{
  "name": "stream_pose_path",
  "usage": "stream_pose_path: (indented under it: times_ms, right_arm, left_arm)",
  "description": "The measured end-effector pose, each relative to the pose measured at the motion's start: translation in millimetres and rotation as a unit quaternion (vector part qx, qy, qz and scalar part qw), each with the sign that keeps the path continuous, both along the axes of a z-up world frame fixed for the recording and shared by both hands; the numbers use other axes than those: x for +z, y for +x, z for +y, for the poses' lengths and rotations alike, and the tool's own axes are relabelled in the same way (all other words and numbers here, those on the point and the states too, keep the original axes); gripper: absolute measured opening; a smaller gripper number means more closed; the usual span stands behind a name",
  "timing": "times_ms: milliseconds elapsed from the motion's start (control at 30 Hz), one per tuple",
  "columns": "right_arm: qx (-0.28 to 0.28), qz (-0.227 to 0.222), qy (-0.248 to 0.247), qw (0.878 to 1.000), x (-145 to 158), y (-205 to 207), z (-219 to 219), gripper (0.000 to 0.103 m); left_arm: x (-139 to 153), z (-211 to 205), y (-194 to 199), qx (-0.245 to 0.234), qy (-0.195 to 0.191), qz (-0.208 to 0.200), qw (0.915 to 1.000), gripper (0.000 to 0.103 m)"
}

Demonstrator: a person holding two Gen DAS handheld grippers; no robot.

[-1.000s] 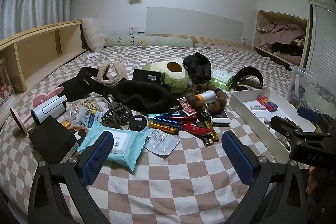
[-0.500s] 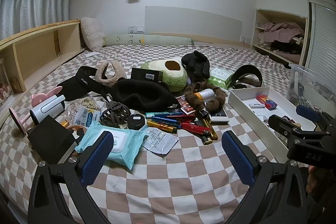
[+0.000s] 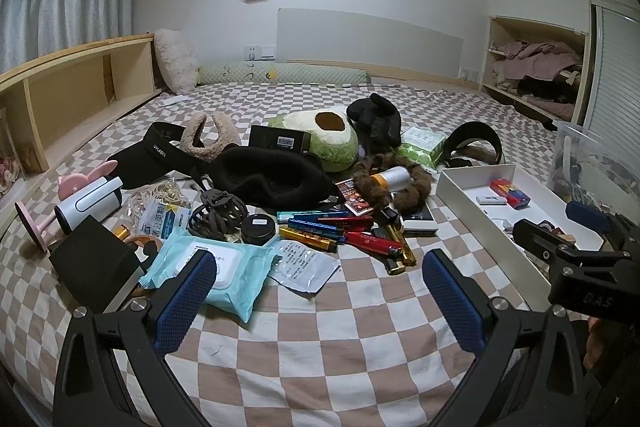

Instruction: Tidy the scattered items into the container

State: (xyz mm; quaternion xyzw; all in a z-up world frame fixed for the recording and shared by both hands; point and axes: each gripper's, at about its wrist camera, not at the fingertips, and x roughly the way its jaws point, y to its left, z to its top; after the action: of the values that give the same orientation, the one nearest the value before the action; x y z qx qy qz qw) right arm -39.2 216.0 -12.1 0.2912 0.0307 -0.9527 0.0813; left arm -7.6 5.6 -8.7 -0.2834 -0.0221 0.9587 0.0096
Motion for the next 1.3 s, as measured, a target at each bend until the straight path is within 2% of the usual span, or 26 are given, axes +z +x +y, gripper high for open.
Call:
stream_pose_path:
  times_ms: [567,1033,1233,1300]
  right_arm:
    - [-0.001,-0.012,0.002,1.000,-6,-3,-2,0.103]
    - [0.000,-0.038,-0.004,0.999,-18,-12,-2,0.103]
    - [0.000,-0.047,-0.005,0.999,-22,-17,-4,0.103]
    - [0.000,-0.049,-0.007,0.999,-23,-20,-4,0.103]
  left_arm:
    - [-9,-2,-9,0.003,0.021,-0.019,0.9996,0.103]
    - [-36,6,-17,-0.002,0.016,-0.047,0.9988,0.103]
    - [-40,2,-30,-0.028,0.041,-0.066,0.9966,0.103]
    - [-42,2,-39,-0.047,0.060,-0.075,0.9942,0.103]
